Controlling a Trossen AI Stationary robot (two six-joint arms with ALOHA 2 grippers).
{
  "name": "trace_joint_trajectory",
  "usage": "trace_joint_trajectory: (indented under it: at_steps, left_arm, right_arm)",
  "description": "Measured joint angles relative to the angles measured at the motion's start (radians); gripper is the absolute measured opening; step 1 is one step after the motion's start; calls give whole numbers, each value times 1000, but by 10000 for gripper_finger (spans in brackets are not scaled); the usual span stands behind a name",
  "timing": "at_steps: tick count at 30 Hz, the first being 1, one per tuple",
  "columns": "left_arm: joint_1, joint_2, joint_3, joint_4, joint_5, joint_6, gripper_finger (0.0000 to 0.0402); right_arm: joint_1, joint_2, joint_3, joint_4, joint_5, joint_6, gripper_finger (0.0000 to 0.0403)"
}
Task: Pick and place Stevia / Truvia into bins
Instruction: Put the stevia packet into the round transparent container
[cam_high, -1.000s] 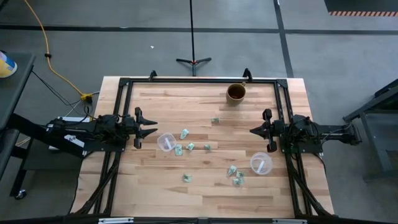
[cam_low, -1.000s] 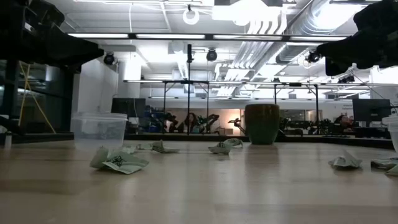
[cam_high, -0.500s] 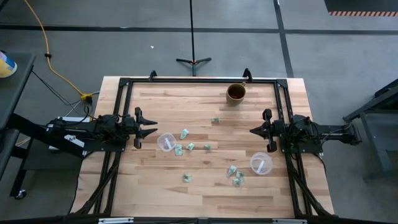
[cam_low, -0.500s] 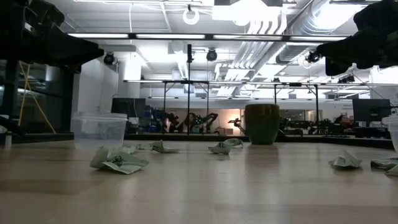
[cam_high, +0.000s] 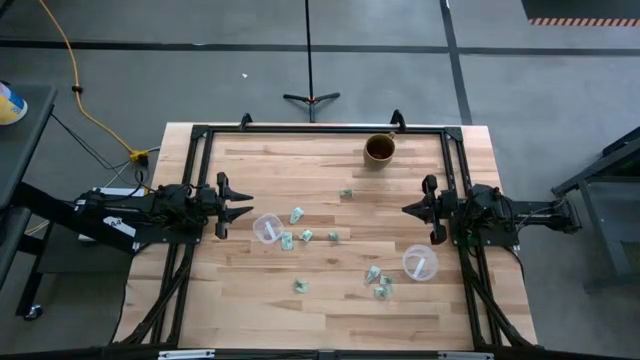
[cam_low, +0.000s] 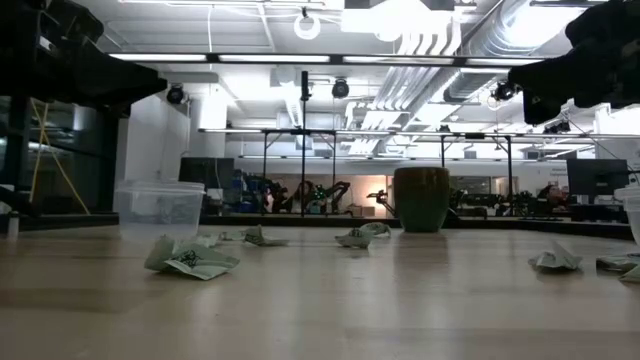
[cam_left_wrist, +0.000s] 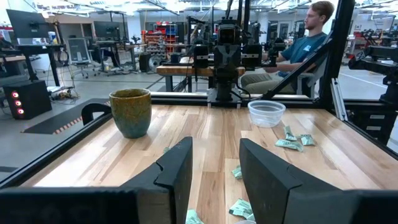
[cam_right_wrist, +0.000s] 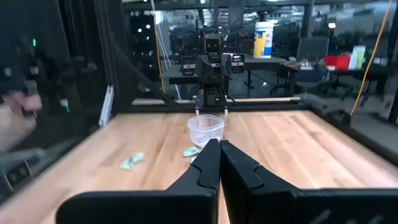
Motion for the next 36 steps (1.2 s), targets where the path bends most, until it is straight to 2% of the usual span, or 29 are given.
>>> trace_joint_trajectory:
  at_steps: [4, 9, 13, 16, 23, 26, 30, 36]
  left_arm:
    - [0, 0, 0, 1, 0, 0, 166]
    - [0, 0, 0, 1, 0, 0, 166]
    - [0, 0, 0, 1, 0, 0, 166]
    - [0, 0, 0, 3, 0, 0, 166]
    - [0, 0, 0, 28, -24, 0, 166]
    - [0, 0, 0, 27, -29, 0, 166]
    - [0, 0, 0, 27, -31, 0, 166]
    - [0, 0, 0, 27, -38, 0, 166]
  right_arm:
    - [0, 0, 0, 13, 76, 91, 0]
    - [0, 0, 0, 20, 195, 12, 0]
    - [0, 9, 0, 23, 202, 11, 6]
    - [0, 30, 0, 39, 197, 4, 37]
    - [0, 145, 0, 195, 145, -73, 174]
    - [0, 213, 11, 254, 147, -105, 216]
    - [0, 325, 82, 258, 156, -172, 241]
    - [0, 520, 213, 258, 121, -267, 239]
